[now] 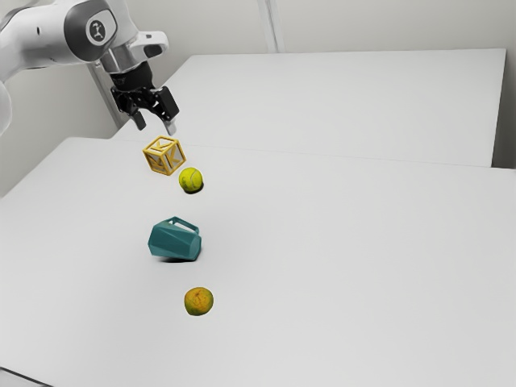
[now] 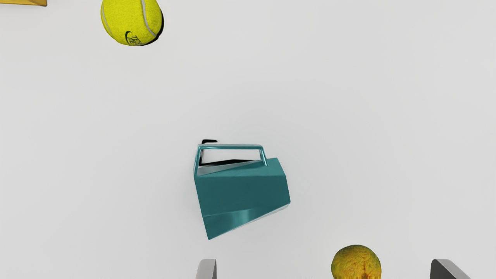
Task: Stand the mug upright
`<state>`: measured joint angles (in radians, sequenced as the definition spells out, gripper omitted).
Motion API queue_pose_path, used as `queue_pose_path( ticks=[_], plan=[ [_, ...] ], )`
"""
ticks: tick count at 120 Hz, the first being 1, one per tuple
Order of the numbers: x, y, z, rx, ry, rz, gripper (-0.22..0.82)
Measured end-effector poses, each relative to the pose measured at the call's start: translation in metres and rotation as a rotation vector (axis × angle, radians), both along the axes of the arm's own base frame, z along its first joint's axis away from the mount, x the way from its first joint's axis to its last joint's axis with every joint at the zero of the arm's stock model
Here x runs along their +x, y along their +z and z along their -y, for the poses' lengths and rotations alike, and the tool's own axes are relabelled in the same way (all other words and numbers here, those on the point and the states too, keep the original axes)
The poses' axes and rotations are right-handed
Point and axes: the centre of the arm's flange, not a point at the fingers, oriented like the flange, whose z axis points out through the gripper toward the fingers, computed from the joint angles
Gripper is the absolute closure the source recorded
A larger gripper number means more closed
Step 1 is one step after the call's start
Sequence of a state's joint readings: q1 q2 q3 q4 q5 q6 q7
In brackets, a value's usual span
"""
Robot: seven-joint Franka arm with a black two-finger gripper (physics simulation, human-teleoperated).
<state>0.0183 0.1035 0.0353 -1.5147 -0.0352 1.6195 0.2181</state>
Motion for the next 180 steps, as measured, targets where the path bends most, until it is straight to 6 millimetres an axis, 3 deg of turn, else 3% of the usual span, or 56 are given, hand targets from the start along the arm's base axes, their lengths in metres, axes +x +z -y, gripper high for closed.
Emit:
queue_pose_path(
  ticks=[44,56,76,87,121,128,133,143,148,180],
  plan=[
    [-0.003,0.002,0.0,0.0,-0.008,-0.004,0.0],
    [-0.02,0.002,-0.002,-0.04,0.009,-0.02,0.0],
    [-0.053,-0.022,-0.022,-0.238,0.077,-0.092,0.0],
    [-0.064,-0.04,-0.062,-0.341,0.149,-0.117,0.0],
    [-0.131,-0.109,-0.252,-0.564,0.483,-0.079,0.0],
    [-0.14,-0.127,-0.278,-0.592,0.525,-0.07,0.0],
    [-0.129,-0.138,-0.269,-0.604,0.497,-0.077,0.0],
    [-0.083,-0.158,-0.199,-0.616,0.341,-0.12,0.0],
    [-0.072,-0.165,-0.181,-0.62,0.297,-0.13,0.0],
    [-0.063,-0.208,-0.191,-0.653,0.266,-0.116,0.0]
  ],
)
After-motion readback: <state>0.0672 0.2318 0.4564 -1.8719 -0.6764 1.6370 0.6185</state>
